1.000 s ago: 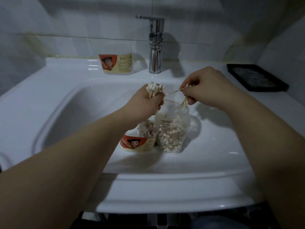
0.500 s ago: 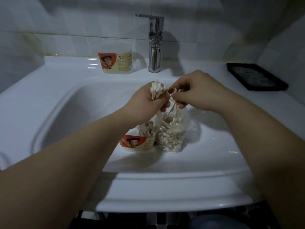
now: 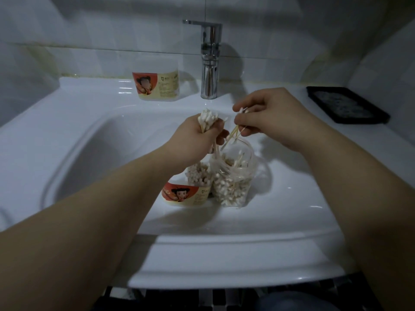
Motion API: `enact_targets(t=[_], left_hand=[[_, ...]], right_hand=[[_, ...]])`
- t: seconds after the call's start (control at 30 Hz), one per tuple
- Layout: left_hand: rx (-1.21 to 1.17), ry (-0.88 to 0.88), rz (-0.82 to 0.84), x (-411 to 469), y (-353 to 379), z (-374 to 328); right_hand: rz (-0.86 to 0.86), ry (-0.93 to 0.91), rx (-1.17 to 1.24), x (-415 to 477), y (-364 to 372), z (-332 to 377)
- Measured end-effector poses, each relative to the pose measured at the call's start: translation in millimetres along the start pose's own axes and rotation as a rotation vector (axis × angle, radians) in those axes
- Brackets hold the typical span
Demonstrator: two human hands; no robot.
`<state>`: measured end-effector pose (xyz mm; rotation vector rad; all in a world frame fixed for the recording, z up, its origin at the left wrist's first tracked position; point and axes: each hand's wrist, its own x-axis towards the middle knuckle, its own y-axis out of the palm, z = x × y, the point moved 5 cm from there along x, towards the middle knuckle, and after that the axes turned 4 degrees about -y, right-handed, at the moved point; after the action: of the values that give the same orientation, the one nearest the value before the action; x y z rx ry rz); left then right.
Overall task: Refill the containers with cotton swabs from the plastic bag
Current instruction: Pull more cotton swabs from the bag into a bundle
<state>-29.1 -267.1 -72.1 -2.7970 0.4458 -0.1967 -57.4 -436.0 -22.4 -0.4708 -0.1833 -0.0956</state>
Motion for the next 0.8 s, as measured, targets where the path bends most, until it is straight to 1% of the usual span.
enact_targets(t=[0.1,0.2,0.3,0.43,0.57,0.67,0.8], left_hand=[[0.058,0.020,0.023,-0.5,1.5,0.5],[-0.017,0.021,0.094,-2.1,4.3,-0.4],[0.024,0.026,0.078,-0.8,3.6,-0.9],[0.051,0.010,0.063,0.7,3.0,1.0],[0.019,-0.033,0.030,2.3,0.5,3.3],[-0.008,-0.041,0.001,2.2,-1.1,1.7],[-0.027,-0.059,0.025,1.4,1.2,2.3]], right_hand=[[0.025,0.000,0.062,-0.8,4.8,0.7],[0.032,0.014,0.110,-1.1,6.4,-0.2],[0.026,0.031,0.126,-1.0,5.3,-1.2],[-0.035,0.050,0.143,0.9,-1.8,-1.6],[-0.085,0.032,0.075,2.4,-13.4,-2.6],[-0.018,0.011,0.005,1.0,-10.4,-2.3],[0.063,-0.016,-0.062,-0.5,2.2,-1.2]])
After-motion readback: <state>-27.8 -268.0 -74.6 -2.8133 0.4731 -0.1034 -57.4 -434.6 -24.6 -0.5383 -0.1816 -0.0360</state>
